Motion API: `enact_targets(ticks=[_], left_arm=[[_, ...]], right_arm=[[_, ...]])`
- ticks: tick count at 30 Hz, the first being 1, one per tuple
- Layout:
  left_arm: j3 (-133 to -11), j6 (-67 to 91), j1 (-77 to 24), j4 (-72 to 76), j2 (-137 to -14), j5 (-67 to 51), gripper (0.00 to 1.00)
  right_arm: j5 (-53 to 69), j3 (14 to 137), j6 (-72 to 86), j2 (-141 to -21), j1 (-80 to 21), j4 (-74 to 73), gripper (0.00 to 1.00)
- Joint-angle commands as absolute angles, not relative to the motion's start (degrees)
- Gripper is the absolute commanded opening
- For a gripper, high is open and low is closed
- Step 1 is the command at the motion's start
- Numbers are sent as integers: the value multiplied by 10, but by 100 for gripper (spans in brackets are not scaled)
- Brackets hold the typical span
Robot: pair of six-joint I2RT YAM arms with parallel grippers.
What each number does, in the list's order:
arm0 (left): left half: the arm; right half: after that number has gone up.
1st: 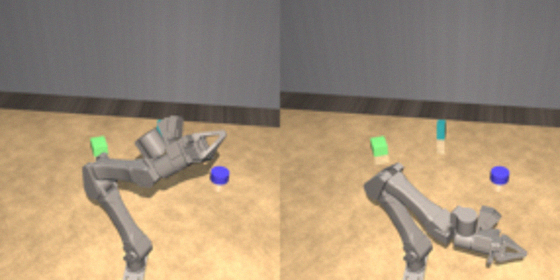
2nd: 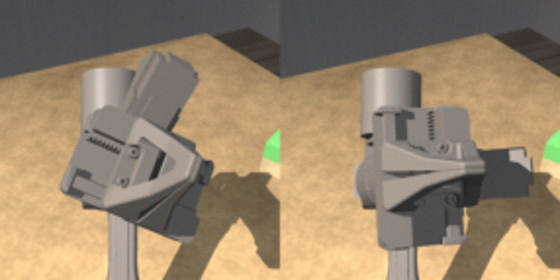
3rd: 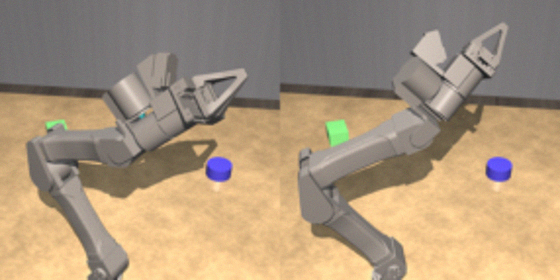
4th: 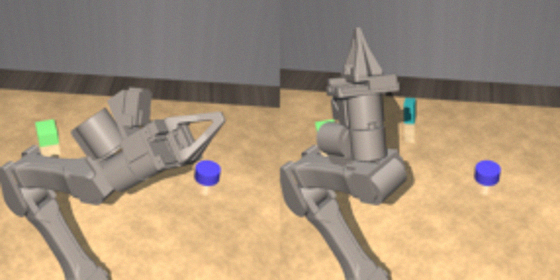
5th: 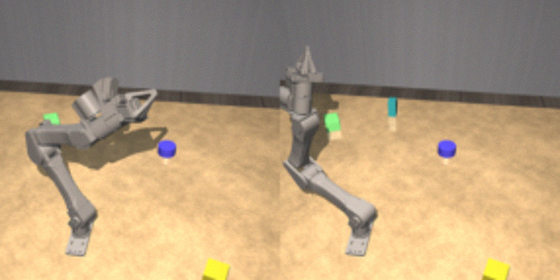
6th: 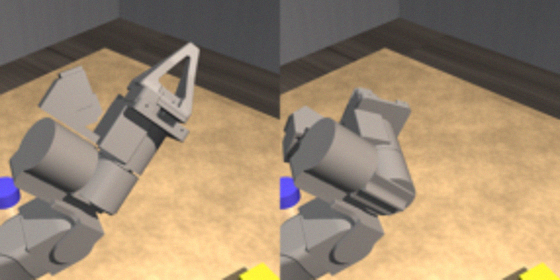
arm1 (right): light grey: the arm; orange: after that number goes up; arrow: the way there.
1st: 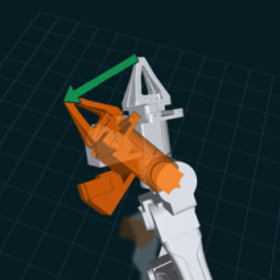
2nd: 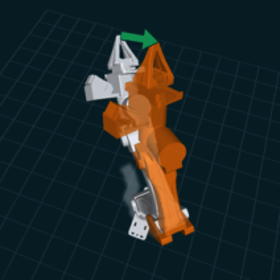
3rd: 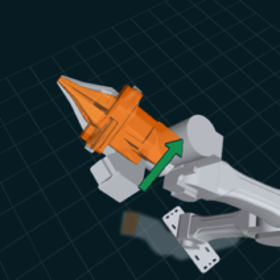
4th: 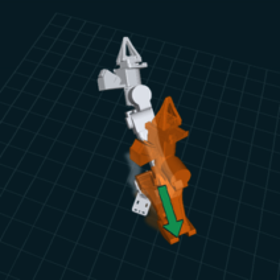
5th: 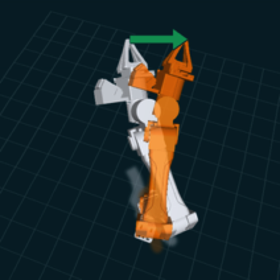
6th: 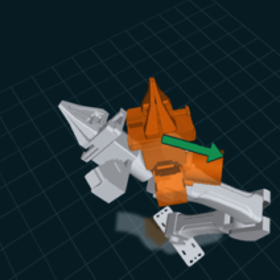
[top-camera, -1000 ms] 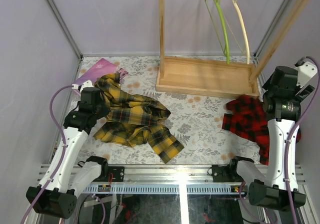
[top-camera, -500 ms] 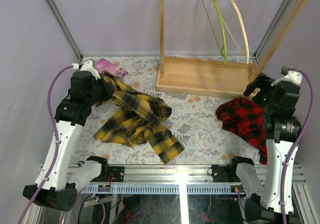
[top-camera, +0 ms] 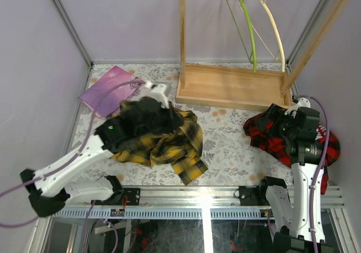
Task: Place the shirt on the hanger
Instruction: Adjust the shirt at the center of the board.
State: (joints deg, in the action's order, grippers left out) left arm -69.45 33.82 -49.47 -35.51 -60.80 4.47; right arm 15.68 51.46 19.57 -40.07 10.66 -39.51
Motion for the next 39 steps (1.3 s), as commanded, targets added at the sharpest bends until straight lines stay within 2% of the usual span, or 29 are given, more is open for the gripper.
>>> enact_targets(ticks=[1,2,4,6,8,9,11,14,21,25,28,31,39], left_arm=[[-697,380,-618,-241,-693,105,0],[-706,377,-644,-225,-730,101,0],[-736,363,-670,-206,-785,85,7],[-770,344,-674,-206,-830,72,26],[-797,333,-674,-220,-853,92,53],[-804,328,-674,-228,-853,109,62],[-807,317,-671,-238,-839,140,76],[-776,319,-645,-250,-788,165,88],[-653,373,-507,-305,-601,151,100],[-606,386,-471,-354,-545,121,100],[-566,382,-472,-366,-529,56,100],[-512,409,-483,-369,-503,7,100],[-428,546,-604,-438,-424,39,100]], right_arm=[[192,476,207,-387,108,-379,89],[191,461,213,-385,108,-371,89],[191,465,218,-383,108,-370,89],[179,464,224,-382,108,-363,89],[179,462,226,-384,108,-360,89],[182,460,226,-385,108,-359,89],[184,455,225,-390,108,-359,89],[189,453,225,-392,108,-353,89],[222,447,211,-418,99,-345,86],[149,448,226,-435,-2,-340,86],[97,435,259,-451,-89,-316,86],[94,416,287,-453,-119,-288,86],[80,395,291,-432,-125,-274,86]])
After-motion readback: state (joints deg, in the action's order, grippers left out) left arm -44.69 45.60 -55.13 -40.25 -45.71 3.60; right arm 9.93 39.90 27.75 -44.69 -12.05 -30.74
